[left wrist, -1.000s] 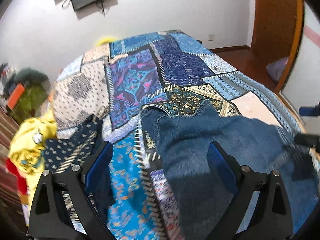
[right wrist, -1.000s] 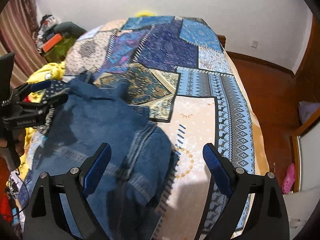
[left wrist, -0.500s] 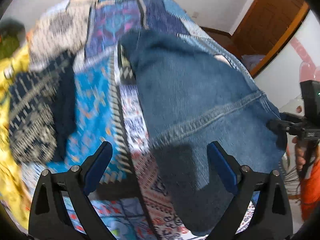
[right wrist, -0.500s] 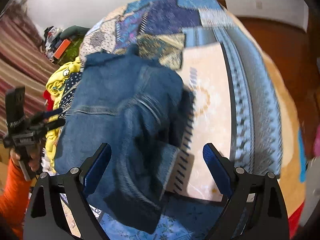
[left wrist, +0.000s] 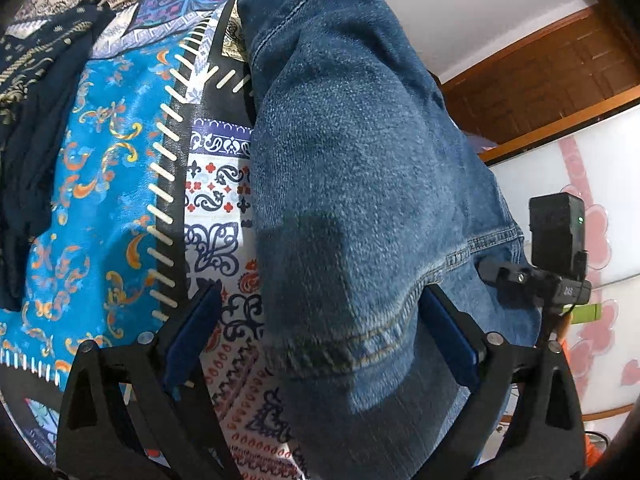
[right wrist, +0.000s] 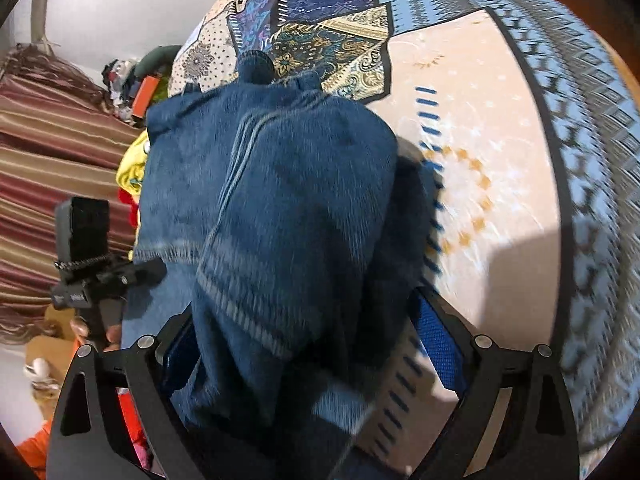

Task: Fold large clothes
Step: 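Grasp the folded jacket with both grippers and lift it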

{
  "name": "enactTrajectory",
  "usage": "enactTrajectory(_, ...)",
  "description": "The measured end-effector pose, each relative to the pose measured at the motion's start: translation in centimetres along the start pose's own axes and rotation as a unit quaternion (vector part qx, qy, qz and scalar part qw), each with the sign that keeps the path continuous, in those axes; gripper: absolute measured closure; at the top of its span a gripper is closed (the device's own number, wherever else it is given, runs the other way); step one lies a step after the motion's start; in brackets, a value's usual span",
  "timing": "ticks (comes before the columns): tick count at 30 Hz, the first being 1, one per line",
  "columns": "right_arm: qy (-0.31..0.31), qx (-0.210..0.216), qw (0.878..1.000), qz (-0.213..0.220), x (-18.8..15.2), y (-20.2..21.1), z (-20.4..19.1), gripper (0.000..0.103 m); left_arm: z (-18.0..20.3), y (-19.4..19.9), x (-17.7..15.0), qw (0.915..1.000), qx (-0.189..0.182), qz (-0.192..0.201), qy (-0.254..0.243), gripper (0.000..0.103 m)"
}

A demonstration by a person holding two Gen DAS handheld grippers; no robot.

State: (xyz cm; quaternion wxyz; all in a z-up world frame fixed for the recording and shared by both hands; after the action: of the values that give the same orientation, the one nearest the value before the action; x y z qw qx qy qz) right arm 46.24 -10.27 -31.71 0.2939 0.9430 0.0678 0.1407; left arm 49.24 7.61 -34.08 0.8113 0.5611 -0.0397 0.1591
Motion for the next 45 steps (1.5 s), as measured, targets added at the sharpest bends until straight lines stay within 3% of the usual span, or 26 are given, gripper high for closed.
enactTrajectory(5, -0.005, 0.0, 1.0, 0.006, 0.1, -0.3, -0.3, 0.008, 0.9, -0.7, 0.9, 0.9999, 0.006, 0.006, 0.007, 0.001)
enactTrajectory(6, -0.003, -0.003, 1.0, 0.008, 0.0, -0.1, -0.4, 0.009, 1.3, -0.9, 1.2, 0.9999, 0.005, 0.008, 0.005, 0.008)
enactTrajectory(8, -0.002, -0.007, 1.0, 0.011, -0.4, 0.3, -0.3, 0.02, 2.2, -0.5, 1.3, 0.9995, -0.029, 0.01, 0.008, 0.028)
enactTrajectory(13, -0.041, 0.009, 0.999, 0.014, -0.4, 0.8, -0.2, 0.042, 3.2, 0.3, 0.9, 0.9994, -0.02, 0.027, 0.01, 0.04)
enactTrajectory(16, -0.023, -0.006, 1.0, 0.019, -0.3, 1.0, -1.7, 0.059, 3.7, 1.8, 0.5, 0.9988, -0.025, 0.042, 0.004, 0.053)
enactTrajectory(20, 0.004, -0.034, 0.999, 0.032, -0.5, 1.3, -4.4, 0.071, 4.2, 4.1, 0.6, 0.9976, -0.021, 0.067, -0.001, 0.063)
enactTrajectory(26, 0.045, -0.035, 0.997, 0.046, 0.3, 1.0, -9.6, 0.077, 2.1, 9.9, 1.0, 0.9925, -0.023, 0.12, 0.006, 0.066)
enactTrajectory(35, 0.144, -0.008, 0.986, 0.08, 4.0, -3.1, -20.8, 0.078, -4.1, 22.7, 1.9, 0.9737, 0.006, 0.227, 0.009, 0.066)
enactTrajectory(40, 0.174, 0.012, 0.981, 0.082, 6.3, -7.8, -25.0, 0.078, -9.6, 26.4, 3.2, 0.9666, 0.022, 0.255, 0.019, 0.066)
enactTrajectory(45, 0.168, 0.019, 0.983, 0.065, 8.4, -13.9, -25.9, 0.078, -15.0, 26.6, 4.2, 0.9679, 0.039, 0.246, 0.032, 0.066)
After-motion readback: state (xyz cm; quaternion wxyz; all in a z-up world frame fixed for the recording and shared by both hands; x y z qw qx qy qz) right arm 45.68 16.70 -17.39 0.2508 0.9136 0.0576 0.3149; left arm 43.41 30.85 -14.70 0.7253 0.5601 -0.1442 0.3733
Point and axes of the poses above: each gripper's, at about its wrist camera, not at the fingertips, and y roughly against the way its jaws point, z to its right, x to its top, the point moved 6 cm from there along -y, roughly the way its jaws point, and after that the axes turned 12 degrees about x, right-handed, at the moved point
